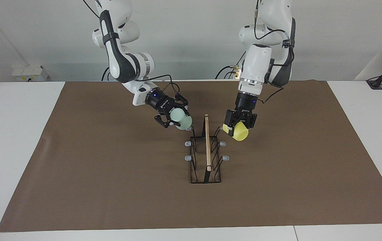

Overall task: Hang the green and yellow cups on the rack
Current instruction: 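Carry the yellow cup with the left gripper while the right gripper carries the green cup, then hang both cups on the rack pegs and open both grippers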

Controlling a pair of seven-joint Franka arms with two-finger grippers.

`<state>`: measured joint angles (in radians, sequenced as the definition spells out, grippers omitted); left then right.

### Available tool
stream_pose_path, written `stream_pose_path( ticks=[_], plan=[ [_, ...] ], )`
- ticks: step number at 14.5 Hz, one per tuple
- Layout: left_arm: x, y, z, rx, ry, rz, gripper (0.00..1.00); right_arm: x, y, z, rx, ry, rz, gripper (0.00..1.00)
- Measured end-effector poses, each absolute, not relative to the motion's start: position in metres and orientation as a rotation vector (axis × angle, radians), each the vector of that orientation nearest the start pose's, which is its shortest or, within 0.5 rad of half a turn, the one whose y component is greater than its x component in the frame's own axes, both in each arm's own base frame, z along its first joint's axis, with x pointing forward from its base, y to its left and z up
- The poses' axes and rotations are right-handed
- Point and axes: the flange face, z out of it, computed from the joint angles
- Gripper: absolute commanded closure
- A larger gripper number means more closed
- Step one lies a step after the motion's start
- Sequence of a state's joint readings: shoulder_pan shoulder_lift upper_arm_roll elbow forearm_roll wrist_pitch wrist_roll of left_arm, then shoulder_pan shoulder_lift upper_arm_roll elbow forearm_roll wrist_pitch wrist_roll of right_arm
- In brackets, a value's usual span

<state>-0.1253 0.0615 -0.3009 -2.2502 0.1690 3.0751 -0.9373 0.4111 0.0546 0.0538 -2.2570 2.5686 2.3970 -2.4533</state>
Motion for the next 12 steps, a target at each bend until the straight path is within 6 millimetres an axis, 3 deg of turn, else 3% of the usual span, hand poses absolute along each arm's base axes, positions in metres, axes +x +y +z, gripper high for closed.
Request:
stream_pose_path(
  ticks=[7, 11, 12],
  plan=[
    [0.512, -0.271, 0.415, -3.374, -0.593, -1.043, 1.00, 0.494, 0.254, 0.337, -1.806, -0.529, -1.507, 1.00],
    [0.499, -0.284, 0.404, -3.331, -0.586, -0.796, 1.00, 0.493, 0.272, 0.269, -1.761, -0.560, -1.508, 1.00],
    [0.498, -0.284, 0.407, -3.316, -0.588, -0.766, 1.00, 0.495, 0.272, 0.264, -1.759, -0.562, -1.512, 1.00]
  ],
)
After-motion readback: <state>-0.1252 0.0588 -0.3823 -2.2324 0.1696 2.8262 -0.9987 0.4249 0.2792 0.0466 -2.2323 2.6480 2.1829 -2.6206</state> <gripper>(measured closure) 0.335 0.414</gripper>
